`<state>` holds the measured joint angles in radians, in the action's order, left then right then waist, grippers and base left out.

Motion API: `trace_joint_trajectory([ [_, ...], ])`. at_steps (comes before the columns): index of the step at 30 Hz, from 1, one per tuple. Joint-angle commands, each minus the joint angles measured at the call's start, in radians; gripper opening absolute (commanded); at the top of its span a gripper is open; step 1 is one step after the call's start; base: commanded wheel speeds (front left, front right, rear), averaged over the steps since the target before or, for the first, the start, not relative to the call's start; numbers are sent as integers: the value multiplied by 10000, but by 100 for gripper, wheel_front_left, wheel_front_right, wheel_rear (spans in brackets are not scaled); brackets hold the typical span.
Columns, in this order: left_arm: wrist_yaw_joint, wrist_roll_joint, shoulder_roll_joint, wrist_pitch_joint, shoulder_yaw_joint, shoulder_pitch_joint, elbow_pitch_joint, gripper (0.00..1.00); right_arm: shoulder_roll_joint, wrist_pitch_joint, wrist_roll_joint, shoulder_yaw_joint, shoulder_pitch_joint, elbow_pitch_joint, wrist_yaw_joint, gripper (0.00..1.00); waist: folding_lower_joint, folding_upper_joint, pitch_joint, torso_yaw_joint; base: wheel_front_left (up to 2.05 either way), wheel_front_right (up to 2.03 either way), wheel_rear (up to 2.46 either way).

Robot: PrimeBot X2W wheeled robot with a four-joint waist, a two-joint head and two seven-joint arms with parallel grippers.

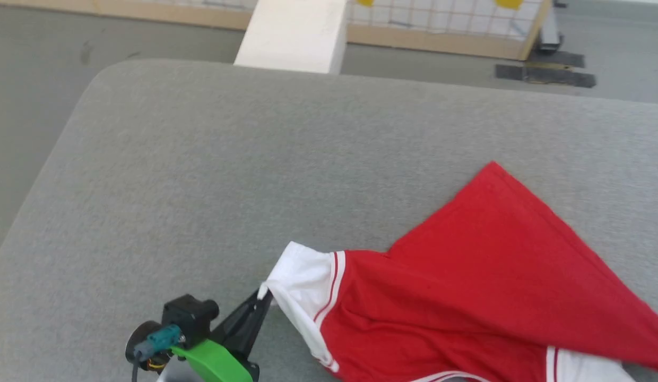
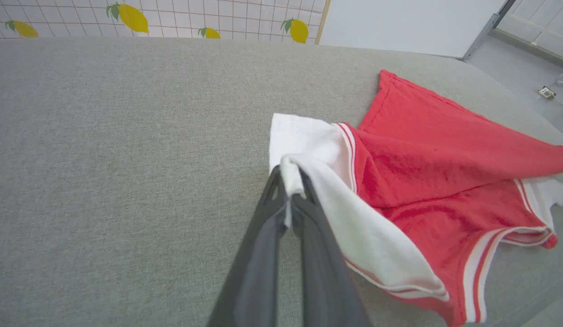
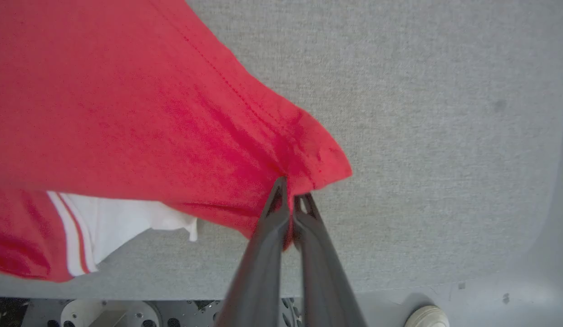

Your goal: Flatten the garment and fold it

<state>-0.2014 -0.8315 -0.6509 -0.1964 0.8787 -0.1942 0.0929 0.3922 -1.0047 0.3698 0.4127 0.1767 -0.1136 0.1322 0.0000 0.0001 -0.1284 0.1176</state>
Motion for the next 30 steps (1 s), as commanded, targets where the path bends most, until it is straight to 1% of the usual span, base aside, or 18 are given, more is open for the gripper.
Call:
trace_joint_trajectory([
  [1, -93, -80, 94, -106, -118, 53, -60, 0, -206, -49, 2, 103, 184, -178, -15, 0, 0, -1, 172, -247, 0, 0, 0],
  [5, -109, -111, 217, -189, -226, -47, -114, 0, -518, -46, -161, 176, 521, -337, -15, 0, 0, -1, 75, -254, 0, 0, 0],
  [6, -105, -100, 242, -194, -226, -82, -115, 0, -506, 26, -231, 148, 500, -364, -15, 26, 0, -1, 48, -238, 0, 0, 0],
  [7, -97, -84, 261, -191, -218, -122, -105, 0, -451, 82, -266, 76, 461, -403, -15, 100, 0, -1, 8, -214, 0, 0, 0],
  [10, -66, -12, 287, -135, -170, -256, -35, 0, -185, 220, -130, -246, 111, -653, -15, 100, 0, -1, -93, -96, 0, 0, 0],
  [13, -80, 109, 282, -42, -112, -403, 128, 0, 138, 389, 35, -568, -581, -995, -15, 100, 0, -1, -227, 86, 0, 0, 0],
  [15, -129, 205, 302, 40, -65, -513, 345, 0, 478, 372, 189, -1102, -1243, -1171, -15, 100, 0, -1, -386, 258, 0, 0, 0],
  [18, -166, 368, 370, 167, 42, -692, 650, 0, 838, 187, 451, -1929, -2257, -1101, -15, 100, 0, -1, -685, 581, 0, 0, 0],
  [22, -151, 603, 557, 333, 216, -1014, 997, 0, 1297, -132, 675, -3167, -3780, -462, -15, 100, 0, -1, -1203, 1138, 0, 0, 0],
  [27, -125, 833, 865, 488, 433, -1358, 1243, 0, 1739, -400, 548, -4545, -5498, 958, -15, 100, 0, -1, -1774, 1837, 0, 0, 0],
  [30, -103, 926, 1040, 537, 541, -1506, 1287, 0, 1964, -448, 374, -5101, -6219, 1811, -15, 100, 0, -1, -2029, 2176, 0, 0, 0],
])
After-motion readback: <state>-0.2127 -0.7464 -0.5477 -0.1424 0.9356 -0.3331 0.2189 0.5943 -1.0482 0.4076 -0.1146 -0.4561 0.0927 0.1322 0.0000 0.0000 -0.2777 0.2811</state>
